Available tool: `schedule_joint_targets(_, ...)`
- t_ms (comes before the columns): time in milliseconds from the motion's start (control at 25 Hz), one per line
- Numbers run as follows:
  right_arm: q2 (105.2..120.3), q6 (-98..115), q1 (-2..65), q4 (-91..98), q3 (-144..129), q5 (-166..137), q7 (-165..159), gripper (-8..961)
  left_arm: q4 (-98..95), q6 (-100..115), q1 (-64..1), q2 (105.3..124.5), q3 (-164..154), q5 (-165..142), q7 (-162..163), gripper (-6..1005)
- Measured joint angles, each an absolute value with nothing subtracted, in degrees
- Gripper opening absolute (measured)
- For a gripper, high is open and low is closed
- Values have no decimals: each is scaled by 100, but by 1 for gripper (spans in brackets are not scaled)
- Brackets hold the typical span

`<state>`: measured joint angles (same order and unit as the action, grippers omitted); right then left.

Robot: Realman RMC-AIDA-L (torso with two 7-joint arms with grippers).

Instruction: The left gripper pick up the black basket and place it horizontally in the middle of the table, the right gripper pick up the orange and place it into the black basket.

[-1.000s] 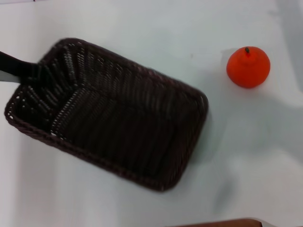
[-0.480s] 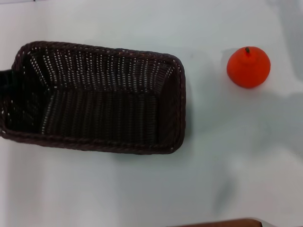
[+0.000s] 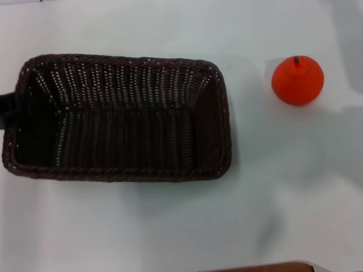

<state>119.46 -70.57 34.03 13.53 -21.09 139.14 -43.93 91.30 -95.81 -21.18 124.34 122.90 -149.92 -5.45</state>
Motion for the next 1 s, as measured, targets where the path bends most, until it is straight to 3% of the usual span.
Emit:
schedule_joint_targets(320,11963,-7153,3309,1336,-2131,13907,-4665,917,8996,-9130,-1626,12393,12362,-14217,-653,169)
schedule_joint_targets(400,11966,-7261,3260,1329,-2138,13897,-4680,917,8849,-9173,-1624,12389,12380,-14201,-727,343)
schedule_joint_targets(1000,11923,-8078,2835,1446,-2612,13868,-4838,914,9140,-10297,-1938,12259,13929,-13792,-1986,690)
